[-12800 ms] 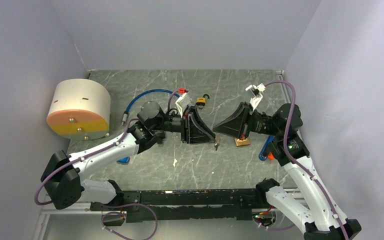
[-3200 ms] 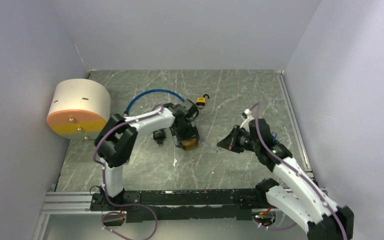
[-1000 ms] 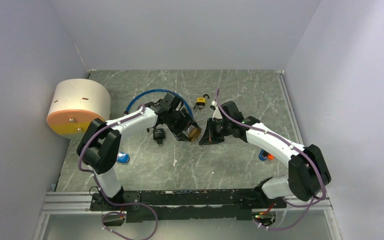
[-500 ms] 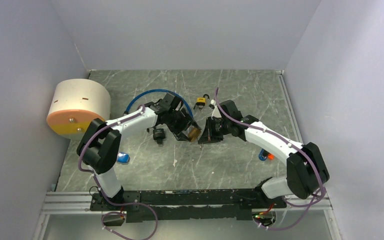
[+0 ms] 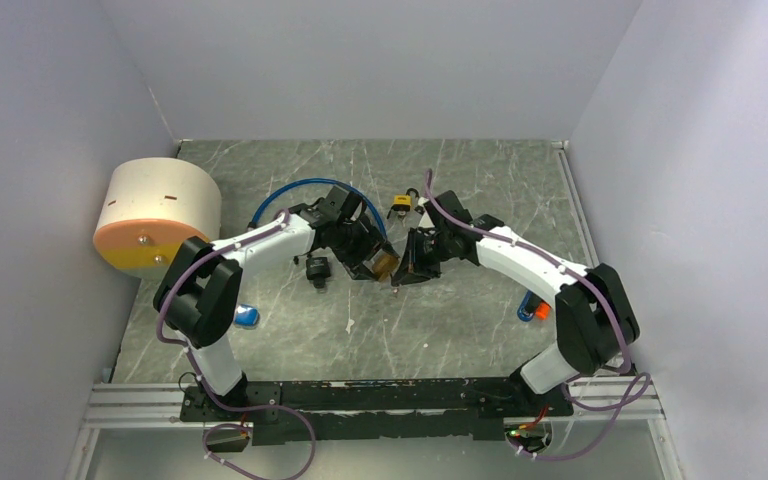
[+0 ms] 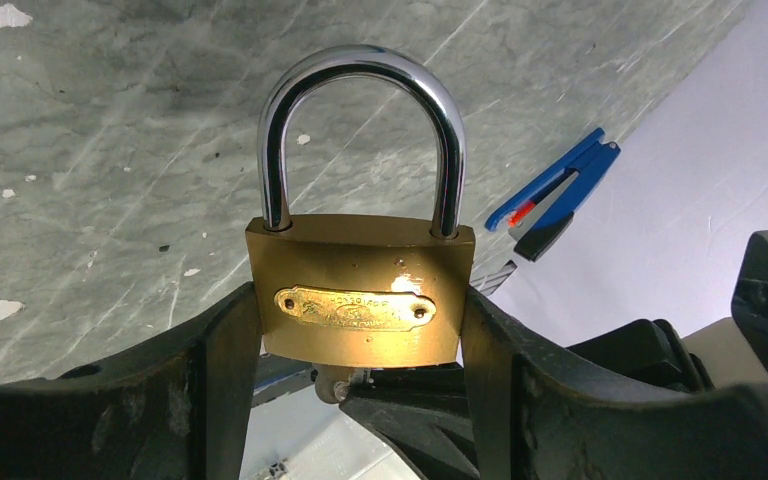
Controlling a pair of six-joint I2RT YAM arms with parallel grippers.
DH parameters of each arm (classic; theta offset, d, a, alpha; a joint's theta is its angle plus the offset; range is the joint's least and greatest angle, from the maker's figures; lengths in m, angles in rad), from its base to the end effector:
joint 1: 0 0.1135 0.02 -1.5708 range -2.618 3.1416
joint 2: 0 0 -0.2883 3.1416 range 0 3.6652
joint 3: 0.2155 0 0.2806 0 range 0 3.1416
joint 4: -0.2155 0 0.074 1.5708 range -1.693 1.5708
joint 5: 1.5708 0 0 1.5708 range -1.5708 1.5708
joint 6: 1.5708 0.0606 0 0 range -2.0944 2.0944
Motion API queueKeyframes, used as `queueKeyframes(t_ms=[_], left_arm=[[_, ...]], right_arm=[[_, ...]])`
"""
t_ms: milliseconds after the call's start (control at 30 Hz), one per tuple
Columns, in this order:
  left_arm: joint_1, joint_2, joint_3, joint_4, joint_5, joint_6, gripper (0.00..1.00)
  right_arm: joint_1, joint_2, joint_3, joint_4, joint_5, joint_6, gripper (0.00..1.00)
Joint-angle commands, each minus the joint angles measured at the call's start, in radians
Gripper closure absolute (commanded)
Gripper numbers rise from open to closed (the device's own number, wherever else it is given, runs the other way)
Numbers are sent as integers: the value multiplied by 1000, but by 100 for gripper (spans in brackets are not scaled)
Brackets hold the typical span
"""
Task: Unlock with the key
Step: Unlock the lock.
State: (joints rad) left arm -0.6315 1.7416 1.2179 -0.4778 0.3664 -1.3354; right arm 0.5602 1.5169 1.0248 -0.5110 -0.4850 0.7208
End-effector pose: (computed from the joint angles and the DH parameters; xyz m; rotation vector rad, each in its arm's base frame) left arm 0.3155 -0.2577 0.2025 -0.8670 2.8250 -1.0216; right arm 0.2756 0.2062 0.2172 0.0231 2.7941 1.0386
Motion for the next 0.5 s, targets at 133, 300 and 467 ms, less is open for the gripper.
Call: queueKeyframes(t_ms=[133,300,467], left_arm=[[-35,-65,94,-2,65,119,97],[-45,-74,82,30,79,175,97],[-52,-84,69,58,76,184,97]], right_arm=[[-11,15,93,-20,-9,12,100],[-35,39,106,-3,-81,25,100],[-47,46,107,21,-89,53,100]])
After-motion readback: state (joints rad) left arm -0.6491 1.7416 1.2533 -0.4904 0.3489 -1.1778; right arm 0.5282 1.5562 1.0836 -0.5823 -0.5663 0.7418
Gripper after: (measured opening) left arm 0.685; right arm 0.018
